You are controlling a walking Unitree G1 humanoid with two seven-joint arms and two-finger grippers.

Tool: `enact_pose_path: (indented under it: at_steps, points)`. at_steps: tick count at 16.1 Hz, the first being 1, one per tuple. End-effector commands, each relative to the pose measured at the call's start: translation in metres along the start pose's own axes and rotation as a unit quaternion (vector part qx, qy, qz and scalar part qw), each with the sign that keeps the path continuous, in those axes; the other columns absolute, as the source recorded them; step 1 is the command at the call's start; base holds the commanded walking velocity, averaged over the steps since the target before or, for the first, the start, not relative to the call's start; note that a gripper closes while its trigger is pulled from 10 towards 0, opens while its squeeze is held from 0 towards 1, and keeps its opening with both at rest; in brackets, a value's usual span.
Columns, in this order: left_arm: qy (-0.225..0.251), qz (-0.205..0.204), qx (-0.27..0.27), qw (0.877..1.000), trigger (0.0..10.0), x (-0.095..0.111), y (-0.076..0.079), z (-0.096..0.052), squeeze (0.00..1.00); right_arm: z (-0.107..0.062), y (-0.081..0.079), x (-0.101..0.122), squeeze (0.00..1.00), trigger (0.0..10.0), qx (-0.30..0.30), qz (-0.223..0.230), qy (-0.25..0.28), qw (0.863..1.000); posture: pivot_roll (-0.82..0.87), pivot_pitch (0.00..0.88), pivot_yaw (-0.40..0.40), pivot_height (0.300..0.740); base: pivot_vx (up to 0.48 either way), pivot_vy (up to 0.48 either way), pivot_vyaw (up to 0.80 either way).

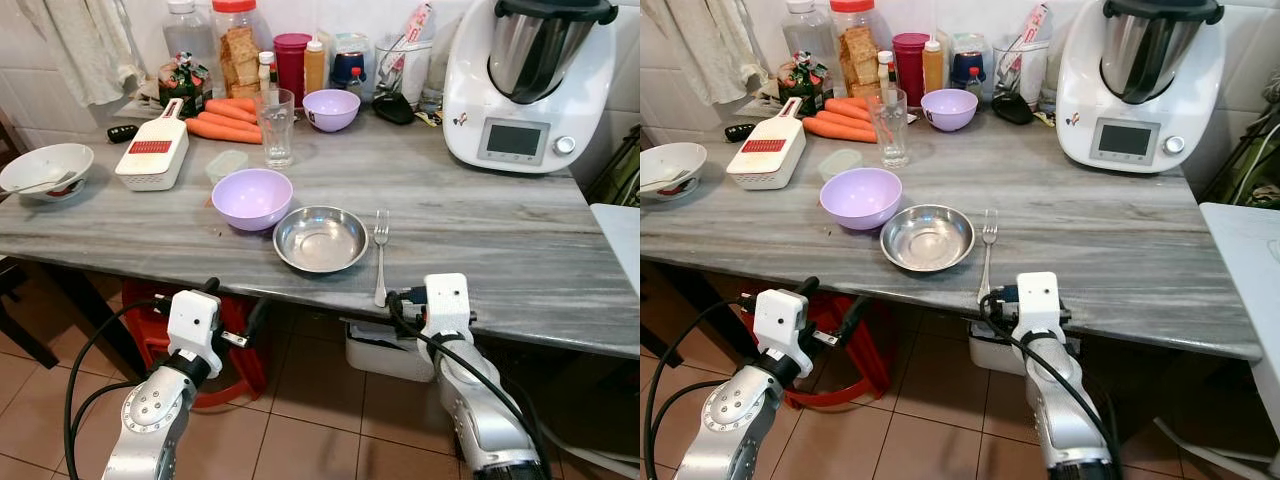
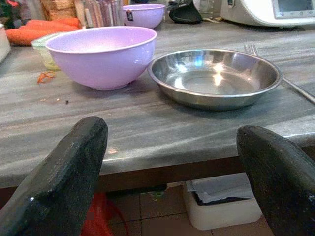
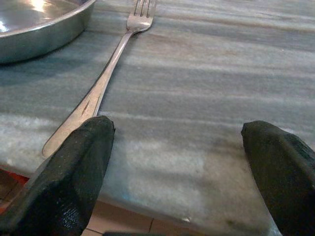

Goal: Setting the table

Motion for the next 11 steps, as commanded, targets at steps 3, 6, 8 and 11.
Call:
enact_pose_path:
  at_steps: [3,6,8,11]
  points:
    - [-0.001,0.000,-0.014,1.000,10.0,0.001,0.002,-0.002,0.00,0.006,-0.010,0.000,1.00,10.0,0.019,-0.001,-0.006,1.000,0.04,0.000,0.014,0.740,0.000,0.000,0.00]
    - [-0.001,-0.002,-0.018,1.000,10.0,0.001,0.003,-0.003,0.00,0.006,-0.010,0.002,1.00,10.0,0.020,0.001,0.000,1.000,0.04,0.000,0.015,0.740,0.000,0.000,0.00]
    - [-0.001,-0.001,-0.018,1.000,10.0,0.001,0.003,-0.003,0.00,0.001,-0.009,0.003,1.00,10.0,0.016,0.005,0.008,1.000,0.04,0.000,0.012,0.740,0.000,0.000,0.00]
    - [0.009,-0.006,-0.022,1.000,10.0,0.006,0.002,-0.002,0.00,-0.012,-0.002,0.008,1.00,10.0,0.006,0.006,0.035,0.999,0.04,0.000,0.012,0.740,0.000,0.000,0.00]
Point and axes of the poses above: a point about 5 cm out from each wrist's last joint towards the gripper, its own z axis pointing out of the wrist towards the gripper, its own x axis along the axis of the wrist's last joint, y = z × x, the point moved 1 cm from there along z, pointing out of the wrist towards the gripper
